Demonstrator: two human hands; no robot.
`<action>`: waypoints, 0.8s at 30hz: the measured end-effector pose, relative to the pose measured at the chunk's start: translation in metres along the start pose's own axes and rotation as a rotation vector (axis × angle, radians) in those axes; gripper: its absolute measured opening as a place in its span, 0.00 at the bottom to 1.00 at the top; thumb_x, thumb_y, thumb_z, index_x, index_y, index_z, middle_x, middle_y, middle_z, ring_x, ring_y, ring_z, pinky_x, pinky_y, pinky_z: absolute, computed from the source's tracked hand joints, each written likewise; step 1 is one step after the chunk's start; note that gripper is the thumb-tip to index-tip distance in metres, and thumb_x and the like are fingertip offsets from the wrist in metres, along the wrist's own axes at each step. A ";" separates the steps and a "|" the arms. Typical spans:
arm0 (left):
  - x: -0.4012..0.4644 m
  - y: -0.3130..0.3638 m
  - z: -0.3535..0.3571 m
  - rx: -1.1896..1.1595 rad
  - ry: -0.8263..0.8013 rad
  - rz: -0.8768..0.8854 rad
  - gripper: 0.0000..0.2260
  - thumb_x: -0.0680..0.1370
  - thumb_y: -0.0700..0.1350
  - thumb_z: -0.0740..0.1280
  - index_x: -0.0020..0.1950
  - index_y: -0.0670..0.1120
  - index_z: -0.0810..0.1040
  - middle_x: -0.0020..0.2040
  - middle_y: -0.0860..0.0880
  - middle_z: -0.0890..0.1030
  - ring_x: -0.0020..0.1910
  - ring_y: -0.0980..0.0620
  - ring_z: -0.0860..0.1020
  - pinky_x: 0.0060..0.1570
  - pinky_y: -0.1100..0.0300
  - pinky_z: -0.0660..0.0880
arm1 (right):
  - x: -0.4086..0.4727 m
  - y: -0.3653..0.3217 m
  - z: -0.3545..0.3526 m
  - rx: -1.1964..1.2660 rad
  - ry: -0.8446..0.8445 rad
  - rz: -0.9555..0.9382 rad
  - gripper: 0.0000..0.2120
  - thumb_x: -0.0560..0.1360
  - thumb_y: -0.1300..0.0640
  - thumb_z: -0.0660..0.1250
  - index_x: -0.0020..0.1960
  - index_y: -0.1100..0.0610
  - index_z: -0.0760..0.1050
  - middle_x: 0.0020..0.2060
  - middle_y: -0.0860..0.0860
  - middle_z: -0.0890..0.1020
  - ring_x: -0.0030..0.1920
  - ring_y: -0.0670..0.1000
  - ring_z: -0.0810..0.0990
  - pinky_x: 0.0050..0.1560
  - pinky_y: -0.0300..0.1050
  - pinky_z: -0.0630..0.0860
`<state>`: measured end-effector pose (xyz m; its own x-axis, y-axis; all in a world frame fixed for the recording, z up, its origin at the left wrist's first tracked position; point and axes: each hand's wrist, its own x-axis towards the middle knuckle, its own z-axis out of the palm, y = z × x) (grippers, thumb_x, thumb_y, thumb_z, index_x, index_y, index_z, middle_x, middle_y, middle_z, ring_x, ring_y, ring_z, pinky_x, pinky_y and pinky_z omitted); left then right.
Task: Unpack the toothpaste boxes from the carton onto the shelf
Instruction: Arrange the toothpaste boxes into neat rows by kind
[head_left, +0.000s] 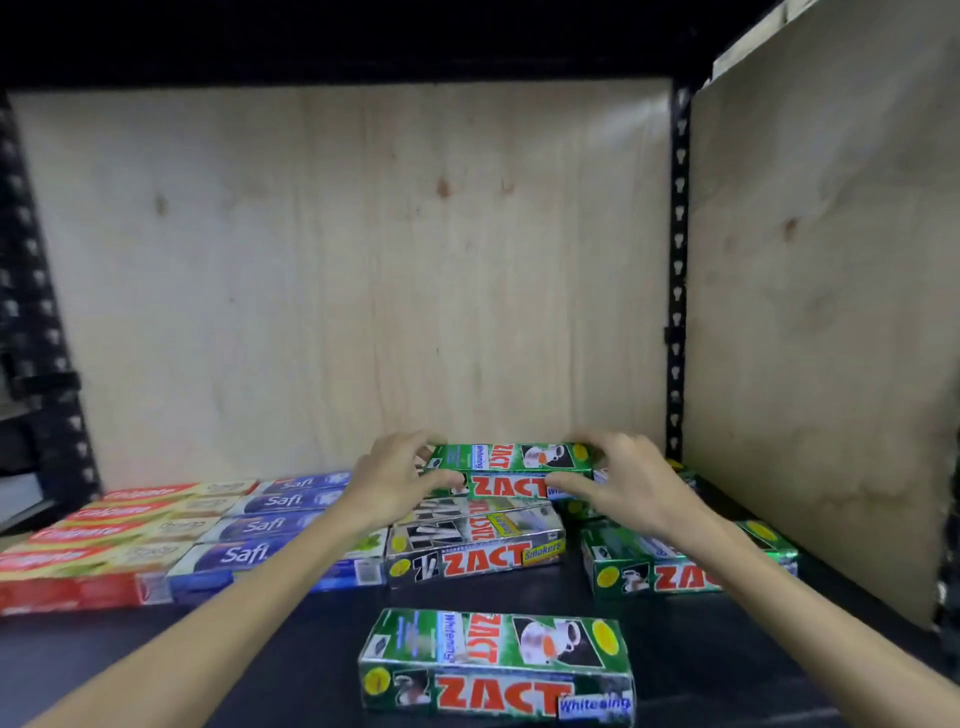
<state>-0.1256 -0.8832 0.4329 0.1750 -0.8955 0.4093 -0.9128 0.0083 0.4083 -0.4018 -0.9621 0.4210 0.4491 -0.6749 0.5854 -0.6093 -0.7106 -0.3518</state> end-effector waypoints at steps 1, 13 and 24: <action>-0.008 -0.003 -0.005 0.020 0.014 -0.012 0.24 0.69 0.67 0.71 0.60 0.56 0.80 0.55 0.55 0.81 0.57 0.53 0.77 0.58 0.47 0.75 | -0.004 -0.012 0.003 -0.005 0.015 0.003 0.26 0.70 0.30 0.69 0.58 0.48 0.80 0.49 0.43 0.86 0.49 0.49 0.83 0.56 0.53 0.78; -0.073 0.042 -0.007 -0.246 -0.041 -0.084 0.13 0.83 0.55 0.63 0.56 0.49 0.81 0.49 0.54 0.84 0.49 0.58 0.80 0.49 0.62 0.75 | -0.047 -0.085 0.040 -0.080 0.239 0.326 0.27 0.66 0.29 0.72 0.37 0.53 0.74 0.30 0.46 0.77 0.32 0.47 0.75 0.37 0.49 0.76; -0.073 0.015 -0.005 -0.088 -0.206 -0.121 0.43 0.71 0.78 0.58 0.80 0.56 0.62 0.78 0.52 0.66 0.77 0.48 0.63 0.73 0.51 0.61 | -0.039 -0.104 0.038 0.500 -0.310 0.175 0.13 0.82 0.57 0.58 0.59 0.50 0.80 0.50 0.44 0.84 0.51 0.40 0.81 0.55 0.35 0.76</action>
<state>-0.1503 -0.8150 0.4134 0.1940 -0.9640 0.1818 -0.8528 -0.0741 0.5170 -0.3308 -0.8692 0.4072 0.5848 -0.7634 0.2744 -0.3450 -0.5402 -0.7676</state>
